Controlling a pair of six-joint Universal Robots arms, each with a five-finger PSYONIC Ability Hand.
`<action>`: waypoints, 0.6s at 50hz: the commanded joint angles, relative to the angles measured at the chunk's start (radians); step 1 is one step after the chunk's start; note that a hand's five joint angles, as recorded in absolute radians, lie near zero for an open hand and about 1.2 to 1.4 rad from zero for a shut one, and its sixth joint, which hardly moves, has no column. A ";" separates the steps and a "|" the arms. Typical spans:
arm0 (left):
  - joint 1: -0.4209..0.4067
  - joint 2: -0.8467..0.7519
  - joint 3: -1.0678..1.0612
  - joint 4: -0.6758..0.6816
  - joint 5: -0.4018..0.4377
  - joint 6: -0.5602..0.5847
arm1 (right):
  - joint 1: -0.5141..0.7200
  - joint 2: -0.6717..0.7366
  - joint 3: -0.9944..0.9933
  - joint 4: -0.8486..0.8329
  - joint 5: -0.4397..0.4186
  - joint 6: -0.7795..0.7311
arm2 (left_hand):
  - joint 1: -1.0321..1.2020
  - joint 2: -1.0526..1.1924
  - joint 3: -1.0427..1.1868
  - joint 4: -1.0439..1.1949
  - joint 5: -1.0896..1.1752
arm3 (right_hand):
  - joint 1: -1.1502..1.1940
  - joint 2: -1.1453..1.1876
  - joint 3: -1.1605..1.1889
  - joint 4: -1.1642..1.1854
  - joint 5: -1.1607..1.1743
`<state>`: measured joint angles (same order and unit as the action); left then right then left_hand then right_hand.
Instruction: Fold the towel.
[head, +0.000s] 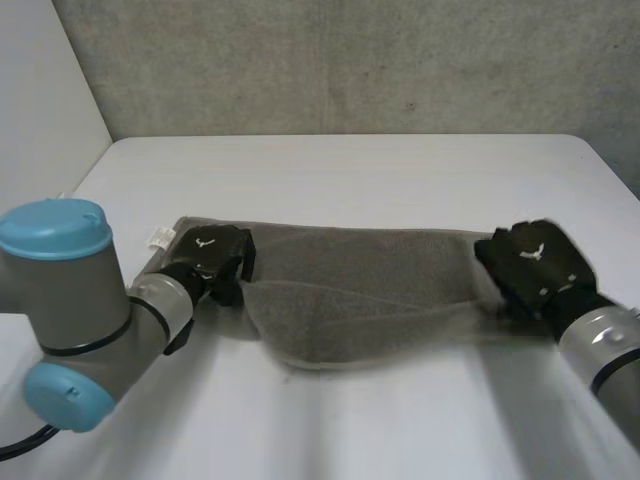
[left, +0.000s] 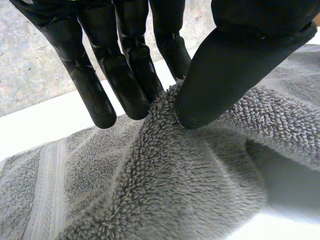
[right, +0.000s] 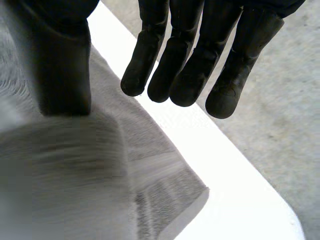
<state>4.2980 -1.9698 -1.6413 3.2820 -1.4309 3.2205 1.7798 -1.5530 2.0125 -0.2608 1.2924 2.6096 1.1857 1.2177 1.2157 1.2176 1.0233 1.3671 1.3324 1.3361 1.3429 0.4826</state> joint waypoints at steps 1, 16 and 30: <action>-0.009 0.109 -0.043 -0.172 0.004 0.002 | -0.040 -0.085 -0.093 0.322 -0.013 0.000 | 0.211 0.179 0.181 0.179 0.198 | 0.029 0.064 0.060 0.053 0.739; -0.026 0.075 -0.072 -0.156 0.006 0.001 | -0.092 0.152 -0.069 0.248 -0.048 0.010 | 0.211 0.179 0.181 0.179 0.198 | -0.997 -0.963 -0.966 -0.973 -0.287; -0.024 0.071 -0.074 -0.148 0.006 0.001 | -0.109 0.057 0.115 0.253 -0.099 0.012 | 0.211 0.179 0.181 0.179 0.198 | -0.962 -0.927 -0.931 -0.938 -0.252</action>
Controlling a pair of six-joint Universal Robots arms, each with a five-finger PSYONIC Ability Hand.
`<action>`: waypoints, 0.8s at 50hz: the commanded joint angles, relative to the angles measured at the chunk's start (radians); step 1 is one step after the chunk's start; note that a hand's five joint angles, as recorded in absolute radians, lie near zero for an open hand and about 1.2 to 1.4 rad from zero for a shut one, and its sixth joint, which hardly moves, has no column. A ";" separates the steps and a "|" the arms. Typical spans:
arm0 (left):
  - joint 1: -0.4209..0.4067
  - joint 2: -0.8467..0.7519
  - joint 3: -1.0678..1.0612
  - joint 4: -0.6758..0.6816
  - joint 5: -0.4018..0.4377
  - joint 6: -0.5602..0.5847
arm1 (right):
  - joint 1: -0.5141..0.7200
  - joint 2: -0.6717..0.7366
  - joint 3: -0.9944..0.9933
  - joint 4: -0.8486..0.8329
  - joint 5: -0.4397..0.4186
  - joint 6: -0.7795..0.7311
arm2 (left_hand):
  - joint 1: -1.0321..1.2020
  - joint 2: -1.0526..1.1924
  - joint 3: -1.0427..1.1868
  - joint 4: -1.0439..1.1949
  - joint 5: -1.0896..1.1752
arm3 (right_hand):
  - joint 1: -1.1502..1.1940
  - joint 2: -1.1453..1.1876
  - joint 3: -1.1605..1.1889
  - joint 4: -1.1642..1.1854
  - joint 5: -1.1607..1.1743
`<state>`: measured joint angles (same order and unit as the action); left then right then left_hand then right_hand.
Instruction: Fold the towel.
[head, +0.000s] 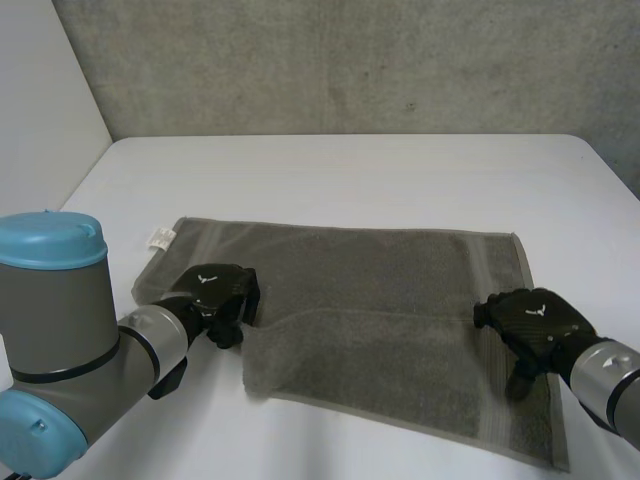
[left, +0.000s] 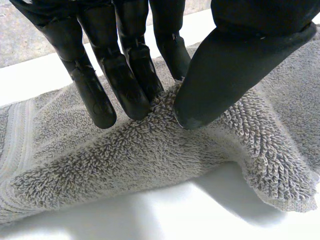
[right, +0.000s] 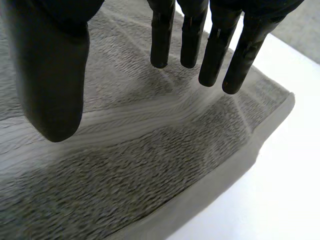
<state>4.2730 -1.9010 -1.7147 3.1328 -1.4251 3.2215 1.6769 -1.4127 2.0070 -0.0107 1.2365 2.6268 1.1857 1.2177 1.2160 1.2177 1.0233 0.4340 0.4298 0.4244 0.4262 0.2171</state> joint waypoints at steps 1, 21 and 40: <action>0.001 0.000 -0.002 0.007 0.000 0.000 | -0.008 -0.087 0.139 0.003 -0.067 -0.008 | 0.211 0.179 0.180 0.179 0.198 | -0.026 -0.022 -0.017 -0.018 0.016; 0.001 0.000 -0.010 0.027 0.000 0.000 | 0.000 -0.095 0.257 -0.121 -0.131 -0.017 | 0.211 0.179 0.180 0.179 0.198 | -0.003 0.002 0.007 0.005 0.040; -0.001 -0.007 -0.011 0.030 0.002 0.000 | 0.001 -0.011 0.256 -0.252 -0.121 -0.027 | 0.211 0.179 0.180 0.179 0.198 | 0.182 0.187 0.192 0.190 0.225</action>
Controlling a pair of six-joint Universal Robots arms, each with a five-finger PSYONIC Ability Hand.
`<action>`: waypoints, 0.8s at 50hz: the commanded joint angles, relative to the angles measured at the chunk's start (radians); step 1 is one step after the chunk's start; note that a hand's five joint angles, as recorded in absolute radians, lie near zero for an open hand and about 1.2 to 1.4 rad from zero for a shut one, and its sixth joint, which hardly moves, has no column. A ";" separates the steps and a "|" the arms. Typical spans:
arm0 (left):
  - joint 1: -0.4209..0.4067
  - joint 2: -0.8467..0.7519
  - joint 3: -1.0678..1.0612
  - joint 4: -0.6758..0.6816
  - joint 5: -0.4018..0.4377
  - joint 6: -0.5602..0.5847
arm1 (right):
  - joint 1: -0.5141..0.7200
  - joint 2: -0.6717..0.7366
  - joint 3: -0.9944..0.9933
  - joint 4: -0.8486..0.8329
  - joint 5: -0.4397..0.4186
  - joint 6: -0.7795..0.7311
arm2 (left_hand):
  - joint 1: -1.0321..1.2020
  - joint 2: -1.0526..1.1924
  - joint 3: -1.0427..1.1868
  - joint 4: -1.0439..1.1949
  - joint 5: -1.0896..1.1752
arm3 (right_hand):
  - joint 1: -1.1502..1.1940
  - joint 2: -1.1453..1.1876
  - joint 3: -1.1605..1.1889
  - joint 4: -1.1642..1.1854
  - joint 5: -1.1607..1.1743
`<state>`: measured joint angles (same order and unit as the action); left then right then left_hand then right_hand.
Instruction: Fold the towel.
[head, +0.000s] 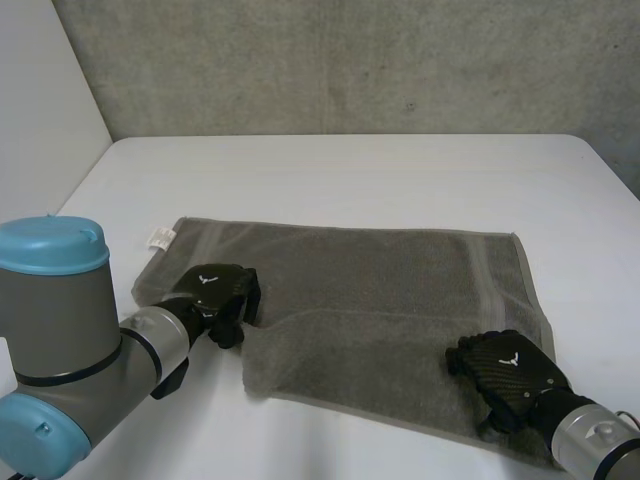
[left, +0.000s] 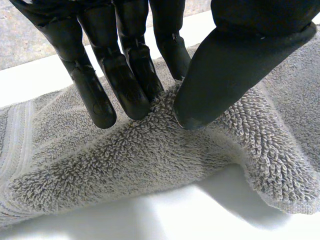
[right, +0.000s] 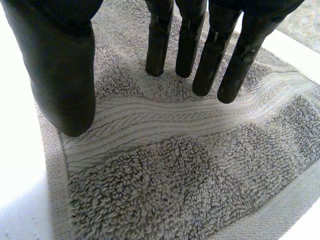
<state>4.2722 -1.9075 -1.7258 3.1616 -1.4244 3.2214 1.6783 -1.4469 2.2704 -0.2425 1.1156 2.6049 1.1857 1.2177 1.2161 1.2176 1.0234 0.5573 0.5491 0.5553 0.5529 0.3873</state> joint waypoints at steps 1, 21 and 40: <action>0.000 -0.001 0.000 0.001 0.001 0.000 | -0.002 0.023 -0.014 -0.023 0.000 -0.006 | 0.211 0.179 0.180 0.179 0.198 | 0.094 0.102 0.096 0.098 0.089; 0.000 -0.001 0.000 0.001 0.001 0.000 | 0.006 0.068 -0.083 -0.046 0.001 0.003 | 0.211 0.179 0.180 0.179 0.198 | 0.206 0.214 0.208 0.210 0.201; -0.002 0.013 -0.003 -0.003 0.001 0.000 | -0.003 -0.041 -0.097 -0.074 0.012 0.033 | 0.211 0.179 0.180 0.179 0.198 | 0.839 0.847 0.841 0.843 0.834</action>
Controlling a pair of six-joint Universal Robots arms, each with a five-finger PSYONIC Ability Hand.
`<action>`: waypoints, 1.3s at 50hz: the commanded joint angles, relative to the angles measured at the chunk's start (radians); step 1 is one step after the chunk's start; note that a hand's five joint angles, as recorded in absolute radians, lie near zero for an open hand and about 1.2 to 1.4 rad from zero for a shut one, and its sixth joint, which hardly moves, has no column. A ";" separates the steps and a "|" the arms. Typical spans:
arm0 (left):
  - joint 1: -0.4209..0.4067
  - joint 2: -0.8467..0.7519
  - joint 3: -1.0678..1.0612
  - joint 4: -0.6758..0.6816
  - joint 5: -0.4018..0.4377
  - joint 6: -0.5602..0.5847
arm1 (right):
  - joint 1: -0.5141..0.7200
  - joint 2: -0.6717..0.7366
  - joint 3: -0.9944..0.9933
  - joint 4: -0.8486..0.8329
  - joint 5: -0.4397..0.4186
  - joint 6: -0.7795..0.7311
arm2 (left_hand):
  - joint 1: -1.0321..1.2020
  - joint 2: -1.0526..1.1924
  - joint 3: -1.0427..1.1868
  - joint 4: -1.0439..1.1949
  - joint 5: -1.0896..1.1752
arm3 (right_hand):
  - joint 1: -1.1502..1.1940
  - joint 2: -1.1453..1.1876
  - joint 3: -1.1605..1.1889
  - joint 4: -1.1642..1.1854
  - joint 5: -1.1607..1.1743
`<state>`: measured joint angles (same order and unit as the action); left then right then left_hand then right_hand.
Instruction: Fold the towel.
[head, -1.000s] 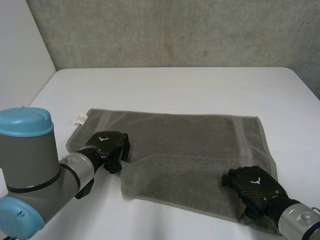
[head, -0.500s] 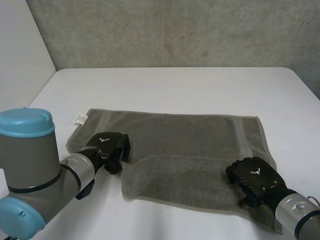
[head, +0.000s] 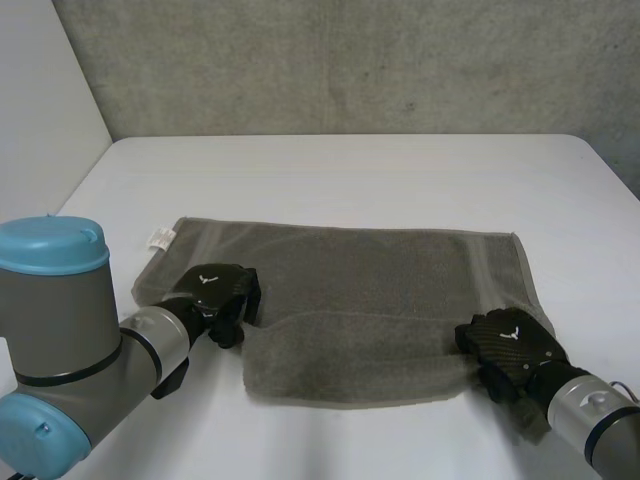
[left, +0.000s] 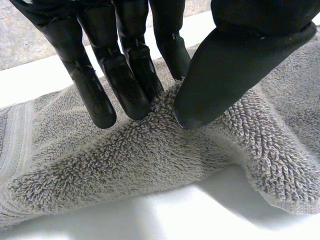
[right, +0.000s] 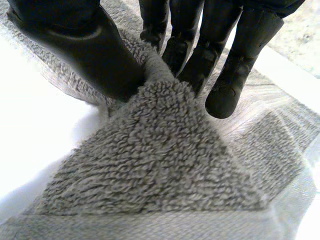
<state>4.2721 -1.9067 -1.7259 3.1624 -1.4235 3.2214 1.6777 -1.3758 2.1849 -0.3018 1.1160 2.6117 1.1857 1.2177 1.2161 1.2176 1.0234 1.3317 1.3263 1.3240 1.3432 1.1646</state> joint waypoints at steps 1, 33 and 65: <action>-0.002 0.017 -0.004 -0.007 0.000 0.000 | -0.003 -0.112 -0.011 -0.014 0.011 0.027 | 0.211 0.179 0.180 0.179 0.198 | 0.065 0.070 0.072 0.053 0.057; -0.020 -0.130 0.268 -0.190 -0.002 0.012 | 0.131 0.133 -0.637 0.533 0.157 -0.121 | 0.211 0.179 0.180 0.179 0.198 | 0.065 0.070 0.072 0.053 0.057; 0.127 -0.017 0.238 0.208 0.083 -0.150 | 0.218 -0.022 -0.594 0.122 0.275 0.090 | 0.211 0.179 0.180 0.179 0.198 | 0.065 0.070 0.072 0.053 0.057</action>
<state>4.3891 -1.9207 -1.3094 3.4950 -1.4099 3.0621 1.8993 -1.4110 1.5030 -0.3795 1.3963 2.7256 1.1848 1.2181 1.2168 1.2182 1.0234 1.3368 1.3309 1.3368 1.3432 1.1686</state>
